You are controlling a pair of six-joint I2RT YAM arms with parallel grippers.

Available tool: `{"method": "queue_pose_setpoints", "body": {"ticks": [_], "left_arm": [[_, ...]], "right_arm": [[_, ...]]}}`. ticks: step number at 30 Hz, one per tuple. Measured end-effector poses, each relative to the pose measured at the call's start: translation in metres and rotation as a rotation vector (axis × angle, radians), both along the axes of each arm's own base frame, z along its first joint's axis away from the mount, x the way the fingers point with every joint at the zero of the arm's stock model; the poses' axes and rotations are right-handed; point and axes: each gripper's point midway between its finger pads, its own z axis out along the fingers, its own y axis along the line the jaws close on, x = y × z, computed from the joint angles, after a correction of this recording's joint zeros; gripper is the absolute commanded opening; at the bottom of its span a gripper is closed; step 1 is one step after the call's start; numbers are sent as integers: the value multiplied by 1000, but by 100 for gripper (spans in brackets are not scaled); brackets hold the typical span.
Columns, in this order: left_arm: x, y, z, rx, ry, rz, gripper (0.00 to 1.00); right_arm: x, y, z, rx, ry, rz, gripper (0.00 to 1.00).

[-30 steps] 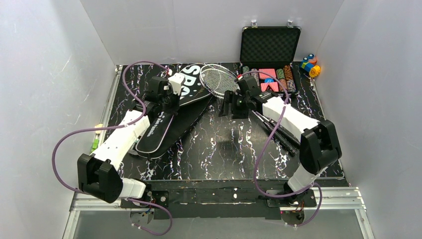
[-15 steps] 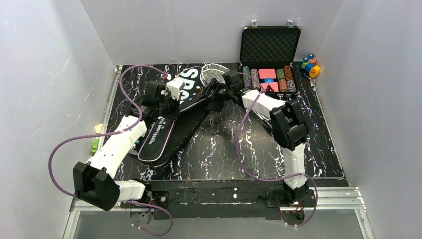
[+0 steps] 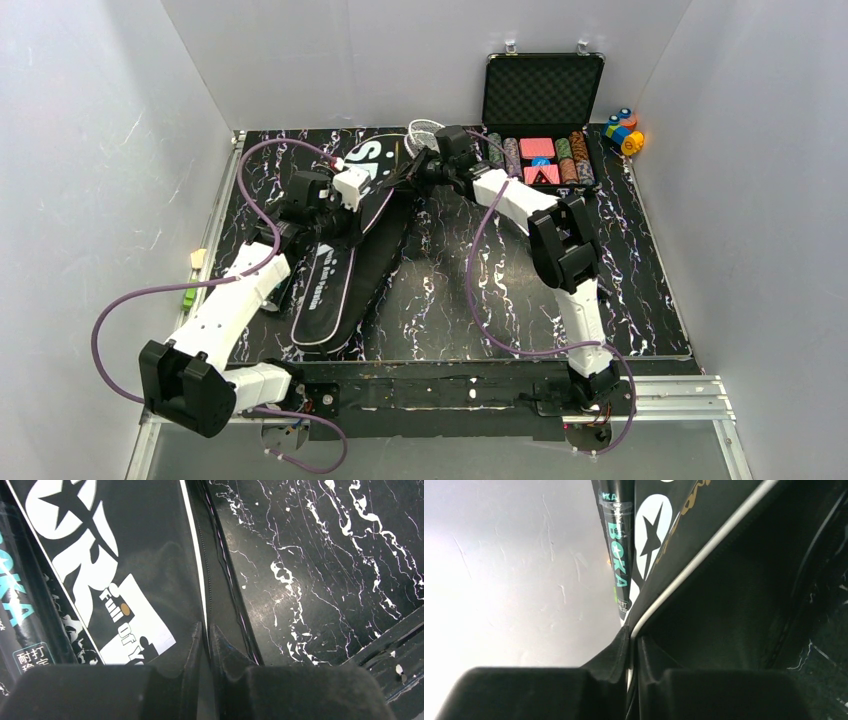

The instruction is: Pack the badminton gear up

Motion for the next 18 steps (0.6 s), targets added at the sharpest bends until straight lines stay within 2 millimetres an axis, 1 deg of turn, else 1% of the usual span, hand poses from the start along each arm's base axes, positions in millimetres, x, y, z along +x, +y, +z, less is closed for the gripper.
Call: {"method": "queue_pose_setpoints", "body": {"ticks": [1, 5, 9, 12, 16, 18], "left_arm": [[-1, 0, -1, 0, 3, -5, 25], [-3, -2, -3, -2, 8, -22, 55], [-1, -2, -4, 5, 8, -15, 77], [6, -3, -5, 5, 4, 1, 80], [18, -8, -4, -1, -13, 8, 81], [23, -11, -7, 2, -18, 7, 81]], "right_arm": [[0, 2, 3, 3, -11, 5, 1], [-1, 8, 11, 5, -33, 23, 1], [-9, 12, 9, -12, -34, 47, 1], [-17, 16, 3, -39, -25, 63, 1], [-31, 22, -7, -89, -20, 80, 1], [-41, 26, -8, -117, -17, 89, 1]]}}
